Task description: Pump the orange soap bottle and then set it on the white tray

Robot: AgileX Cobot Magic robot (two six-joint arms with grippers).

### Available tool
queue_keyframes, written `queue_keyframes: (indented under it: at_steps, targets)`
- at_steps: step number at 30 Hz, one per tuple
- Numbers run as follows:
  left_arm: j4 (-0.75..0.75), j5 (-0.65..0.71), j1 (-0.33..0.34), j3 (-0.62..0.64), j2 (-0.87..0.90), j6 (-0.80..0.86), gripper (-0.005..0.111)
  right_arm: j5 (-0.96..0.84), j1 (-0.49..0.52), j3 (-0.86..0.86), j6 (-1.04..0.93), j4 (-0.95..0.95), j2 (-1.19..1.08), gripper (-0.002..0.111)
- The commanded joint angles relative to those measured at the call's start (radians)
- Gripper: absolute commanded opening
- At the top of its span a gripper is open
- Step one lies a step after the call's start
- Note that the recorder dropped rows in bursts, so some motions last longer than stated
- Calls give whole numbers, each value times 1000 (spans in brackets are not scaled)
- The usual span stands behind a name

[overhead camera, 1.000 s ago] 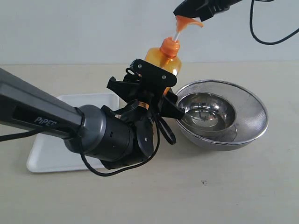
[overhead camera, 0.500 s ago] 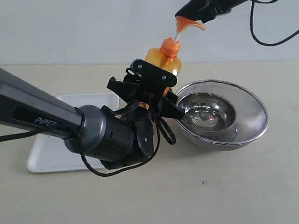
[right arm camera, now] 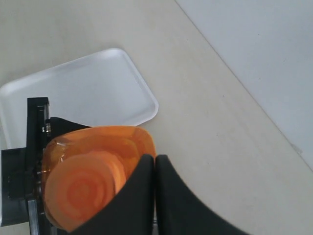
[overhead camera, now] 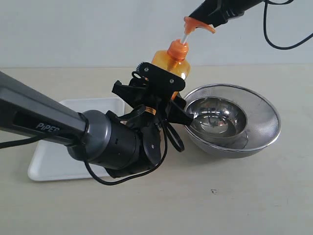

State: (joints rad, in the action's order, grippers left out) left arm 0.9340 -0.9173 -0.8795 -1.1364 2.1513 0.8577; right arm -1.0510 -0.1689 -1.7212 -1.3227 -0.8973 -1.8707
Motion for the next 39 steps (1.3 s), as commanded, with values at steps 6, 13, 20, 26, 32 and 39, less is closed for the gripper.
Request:
queue_keyframes:
  at_steps: [6, 13, 20, 26, 32, 39]
  targets:
    - [-43, -84, -2, -17, -20, 7, 5, -4, 0, -5, 6, 0, 14, 0]
    - [-43, -86, -2, -17, -20, 7, 5, -4, 0, -5, 14, 4, 14, 0]
    - [-43, -86, -2, -17, -20, 7, 5, -2, 0, -5, 15, 14, 14, 0]
    - [-43, -84, -2, -17, -20, 7, 5, 7, 0, -5, 17, 14, 14, 0]
    - [-43, -84, -2, -17, -20, 7, 5, 9, 0, -5, 35, 21, 14, 0]
    - [-43, -85, -2, -17, -20, 7, 5, 8, 0, -5, 50, 21, 14, 0]
